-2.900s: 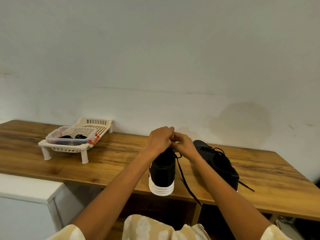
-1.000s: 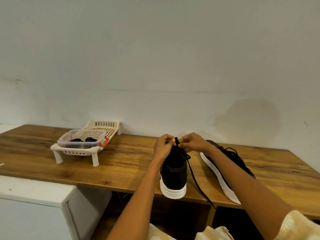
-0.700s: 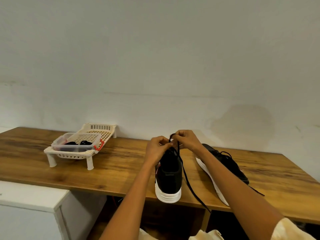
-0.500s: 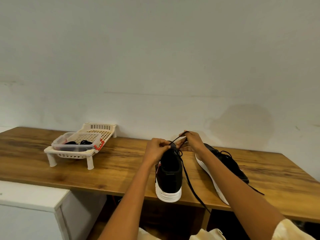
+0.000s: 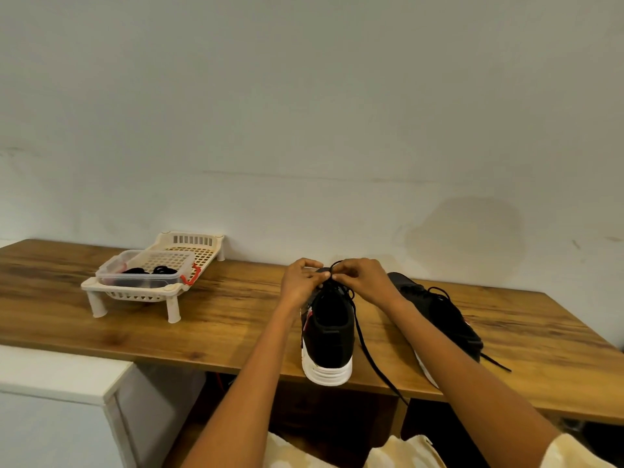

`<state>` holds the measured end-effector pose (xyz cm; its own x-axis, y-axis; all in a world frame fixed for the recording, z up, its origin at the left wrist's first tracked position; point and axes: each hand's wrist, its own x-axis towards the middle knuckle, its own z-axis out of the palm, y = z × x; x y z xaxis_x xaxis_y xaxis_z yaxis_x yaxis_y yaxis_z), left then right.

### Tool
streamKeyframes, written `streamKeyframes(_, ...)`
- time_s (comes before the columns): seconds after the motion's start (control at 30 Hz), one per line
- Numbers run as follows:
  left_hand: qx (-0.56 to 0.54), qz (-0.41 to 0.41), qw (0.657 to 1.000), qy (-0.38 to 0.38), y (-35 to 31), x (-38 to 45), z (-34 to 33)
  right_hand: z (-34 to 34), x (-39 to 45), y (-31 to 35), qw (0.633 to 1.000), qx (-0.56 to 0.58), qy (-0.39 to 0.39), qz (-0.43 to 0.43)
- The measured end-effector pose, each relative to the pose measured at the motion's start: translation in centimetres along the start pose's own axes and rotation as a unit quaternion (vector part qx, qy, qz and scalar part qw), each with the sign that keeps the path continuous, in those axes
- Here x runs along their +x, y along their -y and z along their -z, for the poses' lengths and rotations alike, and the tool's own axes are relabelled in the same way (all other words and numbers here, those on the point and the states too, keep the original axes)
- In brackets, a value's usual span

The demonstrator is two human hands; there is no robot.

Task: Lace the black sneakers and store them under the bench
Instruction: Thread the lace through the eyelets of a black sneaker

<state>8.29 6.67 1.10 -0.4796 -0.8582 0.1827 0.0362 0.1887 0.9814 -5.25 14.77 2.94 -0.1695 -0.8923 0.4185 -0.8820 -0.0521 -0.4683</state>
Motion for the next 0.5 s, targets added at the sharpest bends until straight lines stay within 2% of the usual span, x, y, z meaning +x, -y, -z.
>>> streamKeyframes(0.27,-0.041,0.063,0.997,-0.007,-0.2,-0.4,-0.5,0.3,-0.8,-0.5,0.999,0.033,-0.007,0.019)
streamKeyframes(0.4,-0.02,0.06,0.998,-0.006,-0.1,-0.2,-0.1,-0.6,-0.6,-0.2,0.999,-0.035,-0.028,0.001)
streamKeyframes(0.5,-0.008,0.053,0.998,0.034,-0.1,0.0,0.7,-1.2,-0.3,0.0,0.998,-0.047,-0.036,-0.022)
